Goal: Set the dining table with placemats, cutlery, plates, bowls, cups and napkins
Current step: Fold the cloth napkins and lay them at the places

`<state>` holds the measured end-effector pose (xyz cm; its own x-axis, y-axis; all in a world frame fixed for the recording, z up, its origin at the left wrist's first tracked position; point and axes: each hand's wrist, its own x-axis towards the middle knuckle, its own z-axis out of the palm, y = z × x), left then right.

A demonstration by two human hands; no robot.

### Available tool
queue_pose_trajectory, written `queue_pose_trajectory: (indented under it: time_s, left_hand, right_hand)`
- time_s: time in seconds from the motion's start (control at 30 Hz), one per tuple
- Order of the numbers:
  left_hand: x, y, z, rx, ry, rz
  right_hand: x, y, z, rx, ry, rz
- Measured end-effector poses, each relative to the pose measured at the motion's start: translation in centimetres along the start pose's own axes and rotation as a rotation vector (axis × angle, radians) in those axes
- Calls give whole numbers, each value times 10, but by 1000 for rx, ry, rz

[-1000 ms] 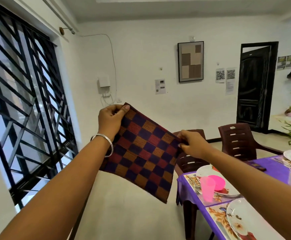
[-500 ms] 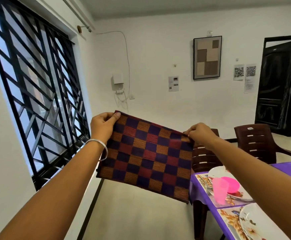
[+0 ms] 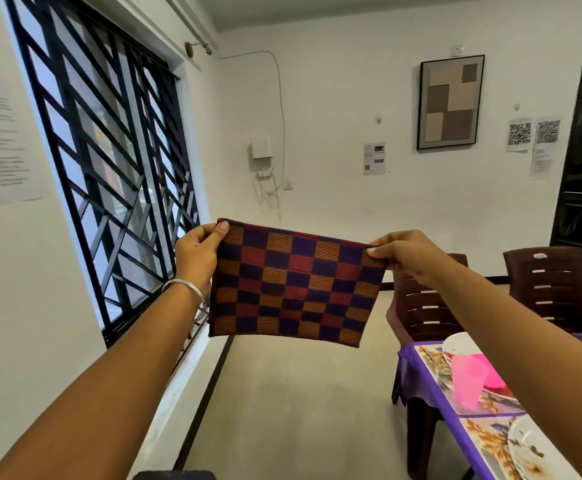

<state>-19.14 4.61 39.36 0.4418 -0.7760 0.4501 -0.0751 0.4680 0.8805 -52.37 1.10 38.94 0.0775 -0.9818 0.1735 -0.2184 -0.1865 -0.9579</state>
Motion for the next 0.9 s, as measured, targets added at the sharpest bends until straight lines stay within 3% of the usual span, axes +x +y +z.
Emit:
queue_pose_trajectory:
  time_s: [0.1,0.27,0.47,0.73,0.8,0.9]
  left_hand:
    - [1,5,-3,-12,-23,7]
    - [-3,9,2,68,-73,73]
    - [1,6,9,120,-26,60]
    - [13,-8,-4,336,23,22]
    - [10,-5,-1,406,-41,-37]
    - [1,3,16,276,-174,-245]
  right_hand:
    - [2,-3,-2,-89,26,-42]
    - [-4,-3,-9,102,-34,-84]
    - [-8,-10,-17,184,-36,-272]
    - [-26,-29,-26,-49,-329,-358]
    - [-30,-30,-24,-31,-378,-363]
    - [-42,-35,-12,79,-536,-345]
